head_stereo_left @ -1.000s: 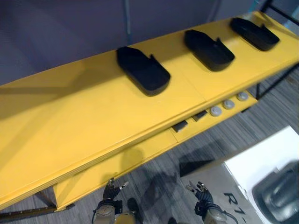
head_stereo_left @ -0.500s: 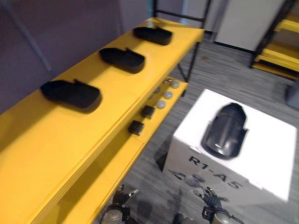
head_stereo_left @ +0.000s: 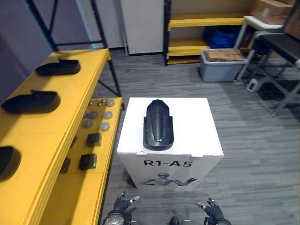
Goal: Walk over and take plastic housings, then place them on the shelf
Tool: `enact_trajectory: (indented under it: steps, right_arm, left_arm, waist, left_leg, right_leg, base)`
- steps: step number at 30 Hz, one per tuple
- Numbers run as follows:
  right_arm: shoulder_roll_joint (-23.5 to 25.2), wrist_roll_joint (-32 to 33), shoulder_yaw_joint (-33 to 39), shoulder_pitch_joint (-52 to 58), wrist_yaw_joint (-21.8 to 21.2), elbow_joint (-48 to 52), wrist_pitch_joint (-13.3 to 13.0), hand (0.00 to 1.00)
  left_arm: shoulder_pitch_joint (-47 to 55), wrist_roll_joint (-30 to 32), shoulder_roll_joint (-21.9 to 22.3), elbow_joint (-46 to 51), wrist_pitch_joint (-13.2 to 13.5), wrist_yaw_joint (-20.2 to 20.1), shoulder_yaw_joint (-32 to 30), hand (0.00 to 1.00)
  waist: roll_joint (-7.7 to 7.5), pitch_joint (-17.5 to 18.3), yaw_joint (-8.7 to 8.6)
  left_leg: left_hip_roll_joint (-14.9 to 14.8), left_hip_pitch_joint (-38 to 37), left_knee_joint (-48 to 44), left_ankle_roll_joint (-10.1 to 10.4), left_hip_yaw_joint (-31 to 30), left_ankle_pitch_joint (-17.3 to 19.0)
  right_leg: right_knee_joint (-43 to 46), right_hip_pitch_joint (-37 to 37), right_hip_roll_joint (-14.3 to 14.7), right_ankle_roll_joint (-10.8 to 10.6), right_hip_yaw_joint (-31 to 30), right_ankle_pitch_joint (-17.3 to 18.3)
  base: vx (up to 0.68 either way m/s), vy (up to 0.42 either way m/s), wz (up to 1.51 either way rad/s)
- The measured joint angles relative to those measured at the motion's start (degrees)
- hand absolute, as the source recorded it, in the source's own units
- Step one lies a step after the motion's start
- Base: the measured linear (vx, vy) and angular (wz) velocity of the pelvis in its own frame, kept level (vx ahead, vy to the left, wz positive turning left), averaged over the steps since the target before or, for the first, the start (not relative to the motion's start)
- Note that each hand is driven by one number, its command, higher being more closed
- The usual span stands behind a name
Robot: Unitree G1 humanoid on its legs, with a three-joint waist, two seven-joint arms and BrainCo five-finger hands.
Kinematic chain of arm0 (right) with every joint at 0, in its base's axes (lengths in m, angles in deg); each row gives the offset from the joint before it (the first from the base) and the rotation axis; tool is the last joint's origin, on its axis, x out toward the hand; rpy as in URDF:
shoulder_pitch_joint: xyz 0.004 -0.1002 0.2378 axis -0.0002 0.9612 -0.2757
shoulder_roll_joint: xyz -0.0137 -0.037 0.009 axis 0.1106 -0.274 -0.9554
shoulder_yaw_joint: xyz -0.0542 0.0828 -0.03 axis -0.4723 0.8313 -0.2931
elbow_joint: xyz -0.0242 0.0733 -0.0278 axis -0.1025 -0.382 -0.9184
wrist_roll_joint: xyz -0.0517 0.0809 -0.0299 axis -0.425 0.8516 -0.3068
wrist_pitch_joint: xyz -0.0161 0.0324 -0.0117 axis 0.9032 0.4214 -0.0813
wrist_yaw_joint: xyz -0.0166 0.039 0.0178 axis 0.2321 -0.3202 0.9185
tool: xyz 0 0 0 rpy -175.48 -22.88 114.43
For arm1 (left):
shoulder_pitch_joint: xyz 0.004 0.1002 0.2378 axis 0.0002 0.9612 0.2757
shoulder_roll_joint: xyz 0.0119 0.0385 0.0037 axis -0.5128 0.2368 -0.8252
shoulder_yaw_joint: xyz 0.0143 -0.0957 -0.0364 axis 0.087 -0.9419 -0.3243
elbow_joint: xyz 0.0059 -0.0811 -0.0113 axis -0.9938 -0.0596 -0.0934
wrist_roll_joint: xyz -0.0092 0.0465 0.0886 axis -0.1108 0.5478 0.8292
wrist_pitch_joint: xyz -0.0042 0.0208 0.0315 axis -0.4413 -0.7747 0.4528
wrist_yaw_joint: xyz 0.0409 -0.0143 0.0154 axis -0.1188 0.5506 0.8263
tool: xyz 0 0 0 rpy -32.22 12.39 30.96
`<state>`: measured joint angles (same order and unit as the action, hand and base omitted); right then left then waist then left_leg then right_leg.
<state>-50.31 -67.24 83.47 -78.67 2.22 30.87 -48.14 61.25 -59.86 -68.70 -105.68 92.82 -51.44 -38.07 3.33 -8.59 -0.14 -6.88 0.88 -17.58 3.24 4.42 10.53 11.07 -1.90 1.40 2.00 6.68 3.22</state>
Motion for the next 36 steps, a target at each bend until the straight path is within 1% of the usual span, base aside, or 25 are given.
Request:
enact_trajectory:
  steps: [2, 4, 6, 10, 14, 15, 16, 18, 23, 25, 27, 28, 29, 30, 31, 33, 34, 35, 36]
  right_arm:
    - [0.2, 0.0, 1.4, 0.6, -0.1, 0.1, 0.0, 0.00]
    - [0.5, 0.0, 3.5, 1.1, 0.0, 0.1, 0.0, 0.00]
    - [0.6, 0.0, 4.7, 1.8, 0.0, -0.2, 0.0, 0.00]
    - [1.0, 0.0, 6.4, 1.7, 0.0, -0.9, 0.0, 0.00]
    - [0.7, 0.0, 12.8, 1.9, 0.7, 1.5, 0.5, 0.00]
    - [-0.2, -0.3, 15.6, 2.0, 1.2, 4.6, 0.8, 0.00]
    - [-0.7, -0.7, 16.8, 2.1, 1.4, 6.6, 1.1, 0.00]
    - [-4.6, -2.5, 18.5, 2.9, 2.2, 15.6, 1.7, 0.00]
    - [-14.5, -6.6, 19.0, 5.1, 2.1, 40.6, 1.4, 0.00]
    - [-16.1, -7.3, 17.6, 4.6, 1.4, 48.4, 0.6, 0.00]
    - [-16.3, -7.3, 15.7, 3.8, 0.8, 51.9, -0.1, 0.00]
    - [-16.4, -7.4, 12.9, 3.2, 0.0, 56.2, -0.9, 0.00]
    - [-16.4, -7.4, 11.6, 2.7, -0.3, 57.8, -1.2, 0.00]
    - [-16.5, -7.6, 8.9, 1.2, -0.6, 60.2, -2.0, 0.00]
    - [-16.5, -7.6, 7.4, 0.3, -0.7, 60.9, -2.7, 0.00]
    - [-16.4, -8.5, 1.2, -3.6, -0.8, 61.3, -3.8, 0.00]
    - [-16.2, -9.0, -0.3, -4.5, -0.8, 61.2, -3.9, 0.00]
    - [-15.4, -10.2, -4.0, -6.6, -0.6, 60.2, -4.1, 0.00]
    - [-15.0, -10.9, -5.4, -7.9, -0.6, 59.0, -4.1, 0.00]
  left_arm:
    - [-0.1, -0.4, -0.4, -0.9, -0.1, -0.1, 0.0, 0.00]
    - [-0.3, -0.4, -0.4, -1.6, -0.1, -0.2, 0.0, 0.00]
    - [0.0, -0.4, -0.6, -2.6, -0.1, -0.2, 0.0, 0.00]
    - [0.1, -0.5, -2.0, -2.8, -0.2, -0.2, -0.2, 0.00]
    - [0.2, -0.8, -2.4, -2.4, -0.2, -0.2, -2.1, 0.00]
    - [0.6, -0.9, -2.6, -1.8, -0.2, -0.2, -2.2, 0.00]
    - [1.0, -0.9, -2.7, -1.4, -0.1, -0.3, -2.3, 0.00]
    - [2.7, -0.8, -3.3, 0.0, -0.1, -0.5, -2.3, 0.00]
    - [6.8, -0.7, -4.0, 0.8, 0.0, -1.7, -2.1, 0.00]
    - [7.4, -0.8, -4.5, 0.9, 0.4, -2.4, -2.1, 0.00]
    - [7.5, -0.8, -4.7, 0.9, 0.4, -2.9, -2.0, 0.00]
    - [7.5, -0.9, -4.6, 0.9, 0.5, -3.1, -1.8, 0.00]
    - [7.5, -0.9, -4.6, 0.9, 0.6, -3.2, -1.6, 0.00]
    - [7.5, -0.9, -4.7, 0.9, 0.7, -3.2, -1.3, 0.00]
    - [7.4, -0.9, -4.7, 0.9, 0.8, -3.3, -0.9, 0.00]
    - [7.1, -0.9, -4.8, 0.9, 1.0, -3.5, 0.1, 0.00]
    - [7.0, -0.9, -4.8, 0.9, 1.1, -3.6, 0.4, 0.00]
    - [6.7, -0.9, -4.7, 0.9, 1.2, -3.9, 0.9, 0.00]
    - [6.6, -0.9, -4.7, 1.0, 1.3, -3.9, 1.3, 0.00]
  waist:
    - [-0.93, 0.6, -0.43]
    - [-1.13, 0.9, -0.58]
    - [-0.90, 1.4, -0.46]
    - [-1.04, 1.8, -0.42]
    - [-1.12, 2.5, -0.44]
    - [-1.18, 2.5, -0.42]
    - [-1.19, 2.5, -0.42]
    - [-1.43, 2.5, -0.79]
    - [-1.92, 3.9, -1.71]
    - [-2.41, 4.1, -1.68]
    - [-2.64, 4.1, -1.73]
    - [-2.89, 4.3, -1.67]
    - [-2.86, 4.4, -1.66]
    - [-2.56, 4.7, -1.65]
    - [-2.57, 4.7, -1.59]
    - [-2.53, 4.7, -0.89]
    - [-2.51, 4.7, -0.68]
    - [-2.55, 4.8, -0.39]
    - [-2.57, 4.9, -0.22]
  left_leg:
    - [0.9, -1.6, 3.8, -0.3, 1.8, -0.3]
    - [2.2, -2.9, 7.4, -1.4, 1.8, -1.9]
    - [3.1, -4.7, 10.7, -1.6, 2.1, -3.1]
    - [3.4, -6.4, 12.4, -0.8, 2.2, -3.7]
    - [3.5, -7.3, 13.3, -0.5, 2.6, -3.8]
    - [3.5, -7.7, 13.5, -0.5, 3.1, -3.8]
    - [3.5, -7.8, 13.6, -0.5, 3.3, -3.8]
    - [3.7, -7.9, 14.0, -0.5, 3.6, -3.9]
    - [3.6, -7.3, 15.2, -0.9, 3.6, -4.1]
    - [3.3, -7.0, 15.4, -1.0, 3.5, -4.1]
    - [3.1, -6.9, 15.4, -1.0, 3.5, -4.1]
    - [2.9, -6.6, 15.4, -1.0, 3.3, -4.1]
    - [2.9, -6.4, 15.4, -1.0, 3.3, -4.1]
    - [2.9, -6.1, 15.4, -1.1, 3.2, -4.2]
    - [2.9, -6.0, 15.4, -1.2, 3.2, -4.2]
    - [2.9, -6.0, 15.4, -1.2, 2.8, -4.3]
    - [2.9, -5.9, 15.4, -1.3, 2.5, -4.3]
    - [2.9, -5.5, 15.4, -1.3, 1.5, -4.4]
    - [2.9, -5.3, 15.4, -1.3, 1.3, -4.5]
  right_leg:
    - [-1.4, 0.4, -0.7, -0.8, -1.4, -0.5]
    - [-1.9, 0.3, -1.7, -1.1, -1.5, -0.9]
    - [-2.0, 0.4, -2.3, -1.8, -1.5, -0.5]
    - [-3.7, 2.1, -2.4, -2.0, -1.4, -0.3]
    - [-4.7, 3.0, -2.4, -2.2, -1.6, -0.2]
    - [-4.7, 3.1, -2.4, -2.2, -1.9, -0.2]
    - [-4.7, 3.1, -2.3, -2.2, -2.3, -0.2]
    - [-4.9, 2.9, -2.3, -2.2, -3.1, -0.2]
    - [-5.9, 1.6, -1.6, -2.1, -4.3, -1.1]
    - [-6.6, 1.4, -1.1, -1.9, -4.3, -1.7]
    - [-6.9, 1.4, -0.8, -1.8, -4.4, -2.0]
    - [-7.5, 1.4, -0.7, -1.6, -4.3, -2.4]
    - [-7.8, 1.4, -0.7, -1.6, -4.2, -2.6]
    - [-8.1, 1.2, -0.6, -1.5, -4.2, -2.8]
    - [-8.2, 1.1, -0.6, -1.5, -4.2, -2.9]
    - [-8.8, 1.5, -0.6, -1.5, -3.8, -3.1]
    - [-8.9, 1.6, -0.6, -1.5, -3.3, -3.1]
    - [-9.7, 2.0, -0.7, -1.6, -2.5, -3.3]
    - [-10.0, 2.0, -0.7, -1.6, -2.3, -3.4]
  base:
    - [0.12, 0.114, -0.42]
    - [0.15, 0.087, -0.01]
    - [0.19, 0.077, 0.05]
    - [0.14, 0.036, -0.01]
    - [0.08, 0.021, -0.06]
    - [0.02, 0.024, -0.11]
    - [0.00, 0.020, -0.20]
    - [-0.03, 0.017, -0.14]
    - [-0.04, 0.004, -0.10]
    - [-0.06, -0.027, -0.05]
    - [-0.05, -0.027, -0.03]
    - [-0.04, -0.019, 0.00]
    - [-0.04, -0.015, 0.02]
    - [-0.03, -0.007, 0.01]
    - [0.00, 0.000, 0.00]
    - [-0.01, -0.001, 0.07]
    - [0.00, -0.005, 0.26]
    - [0.01, -0.004, 0.26]
    - [0.01, -0.005, 0.29]
